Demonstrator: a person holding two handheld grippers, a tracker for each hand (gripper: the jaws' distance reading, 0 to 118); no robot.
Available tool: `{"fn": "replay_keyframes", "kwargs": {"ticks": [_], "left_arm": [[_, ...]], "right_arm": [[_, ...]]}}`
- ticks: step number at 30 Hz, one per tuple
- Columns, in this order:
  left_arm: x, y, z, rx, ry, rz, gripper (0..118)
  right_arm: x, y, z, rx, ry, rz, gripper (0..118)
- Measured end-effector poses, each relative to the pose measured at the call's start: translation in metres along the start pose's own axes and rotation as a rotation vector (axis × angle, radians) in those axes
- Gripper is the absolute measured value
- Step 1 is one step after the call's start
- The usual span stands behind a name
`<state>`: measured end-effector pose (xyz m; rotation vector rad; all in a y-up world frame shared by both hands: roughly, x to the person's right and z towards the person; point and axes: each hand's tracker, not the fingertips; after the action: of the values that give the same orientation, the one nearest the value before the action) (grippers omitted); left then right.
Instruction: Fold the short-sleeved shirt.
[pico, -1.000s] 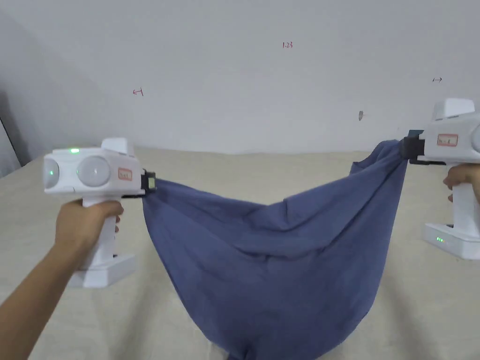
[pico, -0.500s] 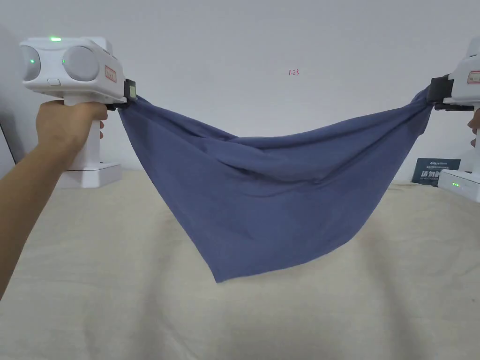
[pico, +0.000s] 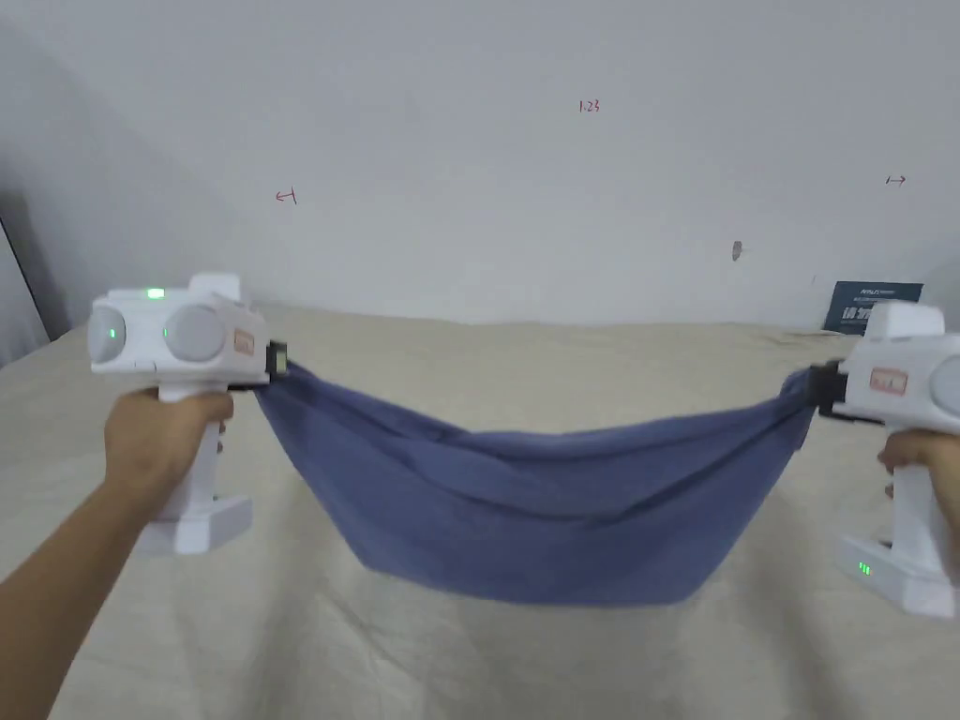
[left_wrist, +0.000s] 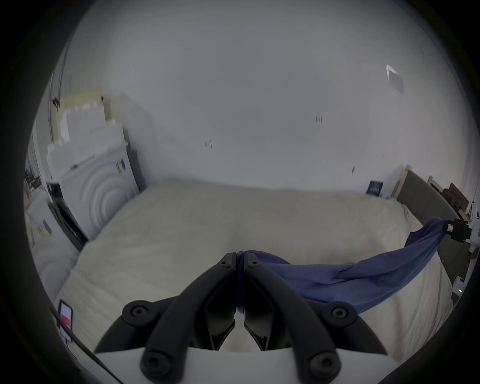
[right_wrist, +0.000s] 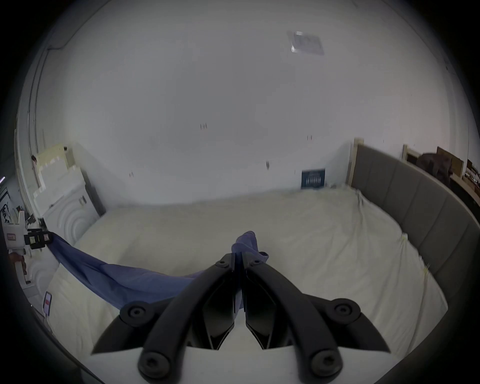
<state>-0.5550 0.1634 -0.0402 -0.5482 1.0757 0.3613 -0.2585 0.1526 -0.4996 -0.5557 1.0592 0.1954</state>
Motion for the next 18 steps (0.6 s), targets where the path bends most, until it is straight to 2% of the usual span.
{"fn": "replay_keyframes", "kwargs": {"ticks": [7,18], "left_arm": [[-0.015,-0.108,-0.013,-0.129,-0.004,-0.003,1],[-0.044,-0.219,0.018,-0.267,0.004,0.013,1]], "right_arm": [[0.004,-0.099,0.004,-0.115,-0.016,0.019,2],[0.021,-0.185,0.064,-0.196,-0.049,-0.003,2]]}}
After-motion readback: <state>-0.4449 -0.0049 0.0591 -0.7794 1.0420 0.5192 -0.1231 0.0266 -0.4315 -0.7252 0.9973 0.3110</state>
